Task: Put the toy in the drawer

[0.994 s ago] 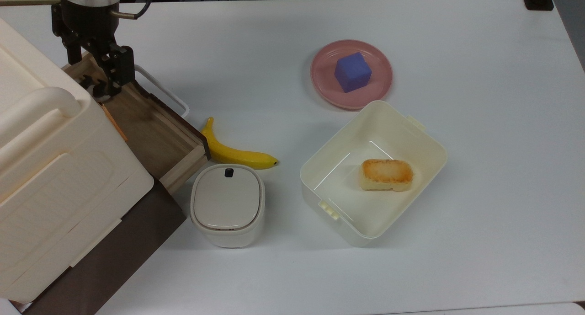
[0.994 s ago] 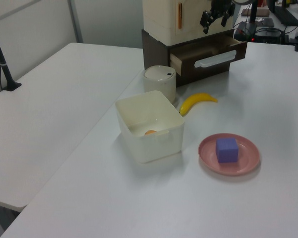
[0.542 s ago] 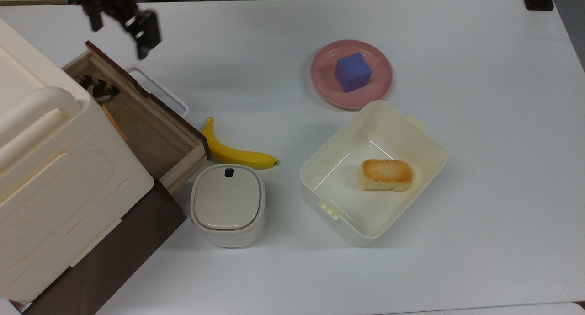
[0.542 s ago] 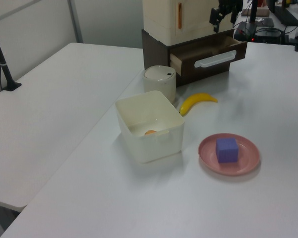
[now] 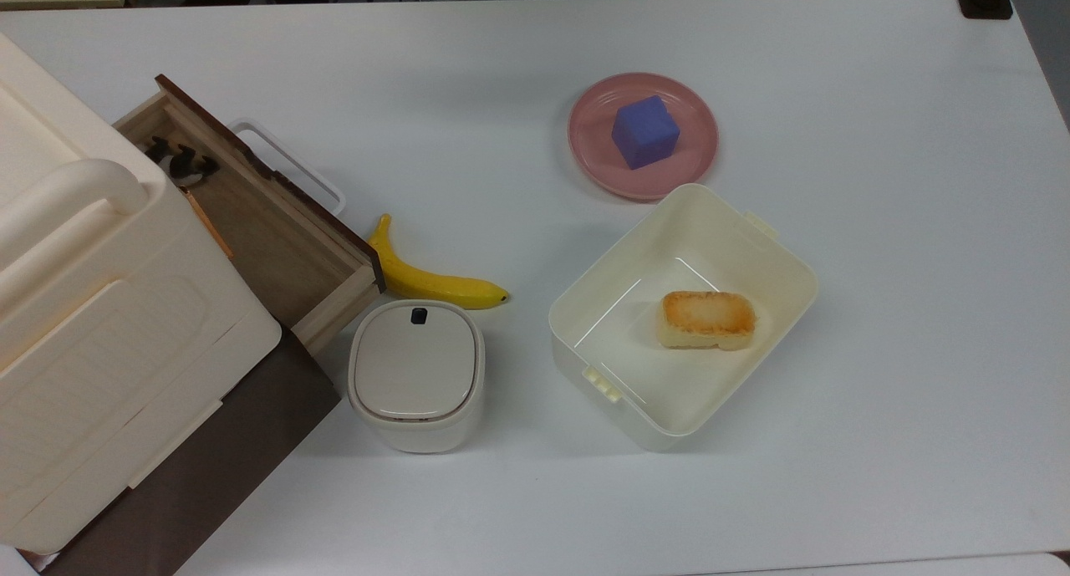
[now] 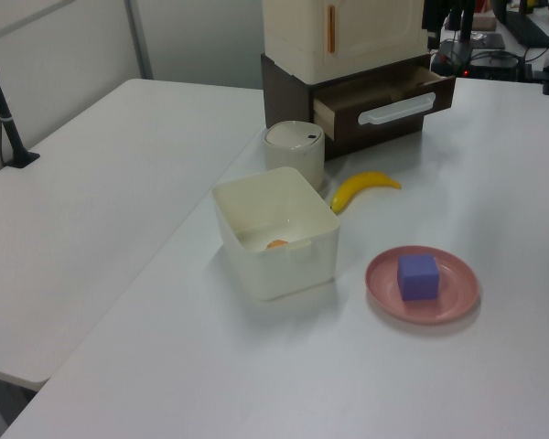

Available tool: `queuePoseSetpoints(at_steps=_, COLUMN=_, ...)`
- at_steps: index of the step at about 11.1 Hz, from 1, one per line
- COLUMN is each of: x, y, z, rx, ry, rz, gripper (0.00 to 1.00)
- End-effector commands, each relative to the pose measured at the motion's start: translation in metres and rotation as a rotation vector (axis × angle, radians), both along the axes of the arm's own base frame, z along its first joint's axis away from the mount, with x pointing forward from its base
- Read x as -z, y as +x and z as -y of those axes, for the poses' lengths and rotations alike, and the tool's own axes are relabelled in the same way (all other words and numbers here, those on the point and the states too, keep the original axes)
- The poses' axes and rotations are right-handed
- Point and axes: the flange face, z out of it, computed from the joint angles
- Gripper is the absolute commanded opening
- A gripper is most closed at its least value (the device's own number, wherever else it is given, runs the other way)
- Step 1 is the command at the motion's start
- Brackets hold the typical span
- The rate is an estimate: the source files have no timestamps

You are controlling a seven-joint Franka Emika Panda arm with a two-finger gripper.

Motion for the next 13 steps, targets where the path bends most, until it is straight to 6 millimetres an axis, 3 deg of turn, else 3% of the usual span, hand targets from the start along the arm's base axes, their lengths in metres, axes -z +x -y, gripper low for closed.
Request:
queuePoseSetpoints(at_steps=1, x=0.001, y=-0.003, z=-0.037, rx=0.122, ry=0.008, rz=0.017, gripper=1.00)
queuePoseSetpoints(at_steps=4, x=0.000, y=0.000, z=-0.032, rx=0.080, ry=0.017, rz=0.035, gripper=1.00)
queuePoseSetpoints(at_steps=7, x=0.009, y=0.004, z=-0.030, rx=-0.124, ry=0.019, rz=0.012, gripper=1.00)
queuePoseSetpoints(at_steps=9, x=0.025, y=0.012, z=-0.033, rx=-0.133, ry=0.014, rz=0.045, gripper=1.00)
queuePoseSetpoints(at_steps=13, x=0.024, y=0.012, z=-0.028, rx=-0.120, ry=0.030, rz=0.052, gripper=1.00)
